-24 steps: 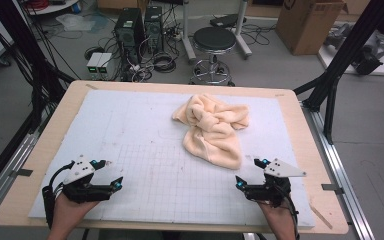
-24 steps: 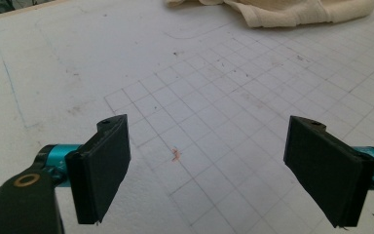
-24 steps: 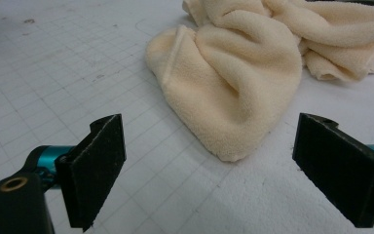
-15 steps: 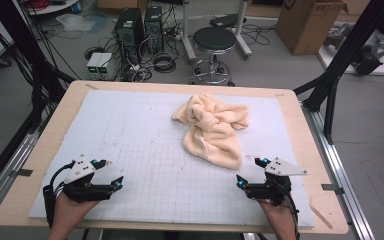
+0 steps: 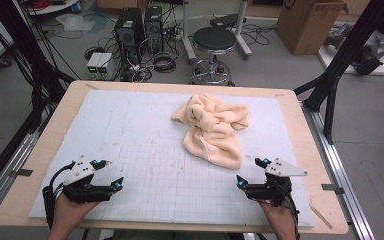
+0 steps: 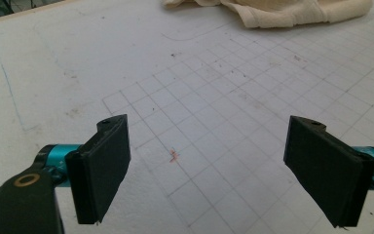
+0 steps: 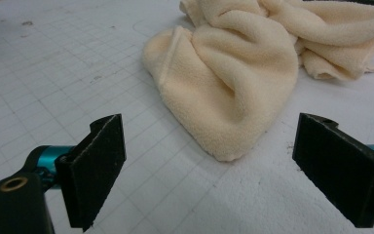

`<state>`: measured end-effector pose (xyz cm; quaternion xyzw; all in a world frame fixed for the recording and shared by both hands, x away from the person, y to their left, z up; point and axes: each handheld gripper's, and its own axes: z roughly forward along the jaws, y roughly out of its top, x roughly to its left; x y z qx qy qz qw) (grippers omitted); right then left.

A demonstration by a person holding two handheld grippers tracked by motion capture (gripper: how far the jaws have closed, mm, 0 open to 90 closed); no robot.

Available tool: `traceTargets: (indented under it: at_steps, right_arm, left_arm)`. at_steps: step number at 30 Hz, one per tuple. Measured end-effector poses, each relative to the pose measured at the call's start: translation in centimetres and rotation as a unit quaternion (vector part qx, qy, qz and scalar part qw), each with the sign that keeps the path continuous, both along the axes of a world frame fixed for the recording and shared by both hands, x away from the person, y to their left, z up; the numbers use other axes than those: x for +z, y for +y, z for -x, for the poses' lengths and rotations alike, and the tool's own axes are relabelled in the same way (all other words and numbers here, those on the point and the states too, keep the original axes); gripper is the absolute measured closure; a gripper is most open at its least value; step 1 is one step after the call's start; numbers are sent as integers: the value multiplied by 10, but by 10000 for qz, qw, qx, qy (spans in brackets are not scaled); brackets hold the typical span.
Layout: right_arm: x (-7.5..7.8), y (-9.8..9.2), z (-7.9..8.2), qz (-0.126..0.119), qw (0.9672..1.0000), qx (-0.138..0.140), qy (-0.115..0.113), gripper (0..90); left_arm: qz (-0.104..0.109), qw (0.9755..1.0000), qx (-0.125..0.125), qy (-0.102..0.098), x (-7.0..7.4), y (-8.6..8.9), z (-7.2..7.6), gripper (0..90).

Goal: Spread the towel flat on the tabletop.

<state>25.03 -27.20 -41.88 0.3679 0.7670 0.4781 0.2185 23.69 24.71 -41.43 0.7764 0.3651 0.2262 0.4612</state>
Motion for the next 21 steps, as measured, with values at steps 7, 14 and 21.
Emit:
traceTargets:
  at_steps: [7, 14, 21]
  right_arm:
    - [5, 2, -13, 5, 9999, 140, 87, 115]
    - [25, 20, -41, 189, 9994, 280, 7, 115]
    - [45, 48, -81, 220, 9985, 500, 96, 116]
  left_arm:
    - [-5, 10000, 66, -21, -1, 1, 1, 176]
    - [22, 10000, 64, -29, -1, 1, 0, 176]
    - [59, 10000, 71, -27, -1, 3, -1, 176]
